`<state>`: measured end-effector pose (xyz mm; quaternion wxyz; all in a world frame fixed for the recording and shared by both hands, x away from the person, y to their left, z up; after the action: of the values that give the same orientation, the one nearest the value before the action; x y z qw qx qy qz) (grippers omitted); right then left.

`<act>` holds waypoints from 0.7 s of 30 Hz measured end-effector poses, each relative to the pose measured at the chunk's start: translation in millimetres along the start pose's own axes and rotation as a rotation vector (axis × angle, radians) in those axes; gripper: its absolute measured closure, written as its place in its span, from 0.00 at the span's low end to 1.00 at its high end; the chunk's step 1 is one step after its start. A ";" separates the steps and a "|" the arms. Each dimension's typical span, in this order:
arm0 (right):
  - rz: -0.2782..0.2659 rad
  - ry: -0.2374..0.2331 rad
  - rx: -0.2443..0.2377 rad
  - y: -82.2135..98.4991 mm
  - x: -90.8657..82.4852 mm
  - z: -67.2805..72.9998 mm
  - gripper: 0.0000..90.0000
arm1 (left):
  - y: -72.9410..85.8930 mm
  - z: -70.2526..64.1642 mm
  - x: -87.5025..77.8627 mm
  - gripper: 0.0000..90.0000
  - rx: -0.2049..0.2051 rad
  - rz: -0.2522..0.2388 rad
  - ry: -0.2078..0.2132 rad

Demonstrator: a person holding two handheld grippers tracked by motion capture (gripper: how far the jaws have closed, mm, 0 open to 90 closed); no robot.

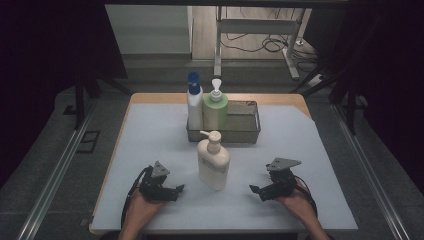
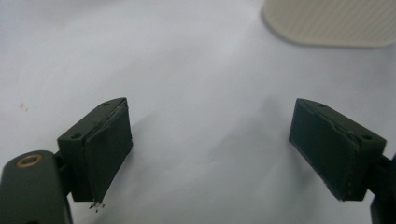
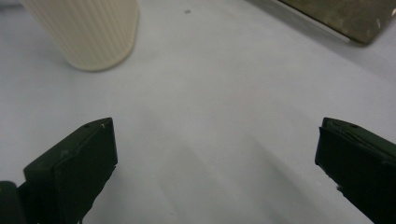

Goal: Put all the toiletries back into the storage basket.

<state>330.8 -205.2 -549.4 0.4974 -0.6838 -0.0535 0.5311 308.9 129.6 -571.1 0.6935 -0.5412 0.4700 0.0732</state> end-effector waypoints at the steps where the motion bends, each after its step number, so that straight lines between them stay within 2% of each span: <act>1: -0.005 -0.006 0.000 -1.3 -0.8 1.0 0.00 | 1.3 1.9 1.2 0.14 0.002 -0.003 -0.005; 3: -0.014 -0.018 -0.009 -6.2 -4.5 4.7 0.00 | 1.8 3.2 1.2 0.14 0.008 -0.004 -0.023; 9: -0.018 -0.051 -0.012 -14.8 -9.0 9.9 0.00 | 2.8 2.6 2.0 0.13 0.024 -0.004 -0.038; 21: -0.053 -0.097 -0.021 -35.6 -11.8 28.2 0.00 | 3.3 3.1 2.0 0.13 0.022 -0.005 -0.035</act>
<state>319.9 -176.9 -513.6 0.5010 -0.6606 -0.1014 0.5498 309.7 132.6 -574.9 0.7078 -0.5332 0.4572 0.0757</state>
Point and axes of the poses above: each handheld gripper's, and its own axes: x roughly forward along the jaws, y roughly out of its underside, z roughly to its left, the point moved 7 cm from there along x, roughly forward along the jaws, and after that the axes turned 3 degrees about -y, right-handed, at the moved point
